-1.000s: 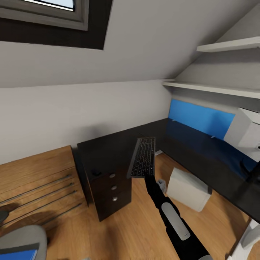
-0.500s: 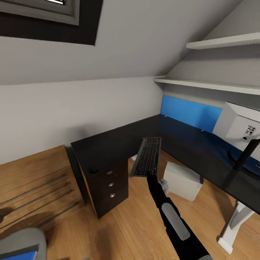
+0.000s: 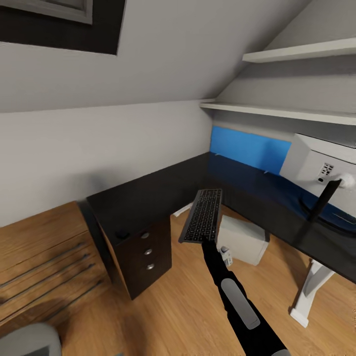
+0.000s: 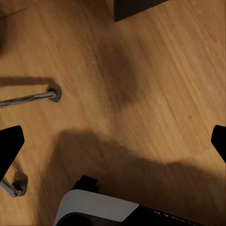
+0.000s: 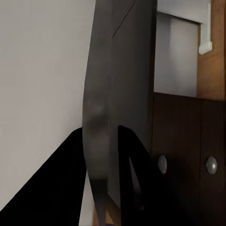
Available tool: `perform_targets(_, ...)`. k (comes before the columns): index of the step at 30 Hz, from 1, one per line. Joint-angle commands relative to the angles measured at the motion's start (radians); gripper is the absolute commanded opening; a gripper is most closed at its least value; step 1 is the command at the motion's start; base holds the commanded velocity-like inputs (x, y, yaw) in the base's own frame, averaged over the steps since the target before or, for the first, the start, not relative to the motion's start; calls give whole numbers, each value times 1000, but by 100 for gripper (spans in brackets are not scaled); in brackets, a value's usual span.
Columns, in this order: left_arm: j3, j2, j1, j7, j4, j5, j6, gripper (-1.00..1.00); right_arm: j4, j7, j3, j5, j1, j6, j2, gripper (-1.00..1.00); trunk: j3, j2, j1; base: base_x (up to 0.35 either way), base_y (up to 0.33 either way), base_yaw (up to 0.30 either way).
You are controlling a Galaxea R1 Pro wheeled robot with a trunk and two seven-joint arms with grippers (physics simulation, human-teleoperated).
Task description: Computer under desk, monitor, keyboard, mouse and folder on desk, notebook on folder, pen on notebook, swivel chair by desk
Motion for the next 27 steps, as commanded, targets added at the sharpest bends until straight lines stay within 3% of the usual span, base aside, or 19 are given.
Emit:
perform_targets(1, -4, 1, 0, 7, -2, 8, 2, 100, 0, 3, 3, -11, -1, -7, -1, -100, -3, -1, 0, 0, 17, -180)
perform_targets(20, -4, 1, 0, 8, -1, 8, 2, 100, 0, 6, 1, -14, -1, -5, -7, -100, -27, -1, 0, 0, 2, -204)
perform_targets(27, -4, 2, 0, 8, -1, 8, 2, 100, -1, 13, 3, -19, -1, -3, -6, -100, -31, -1, 0, 0, 0, -66)
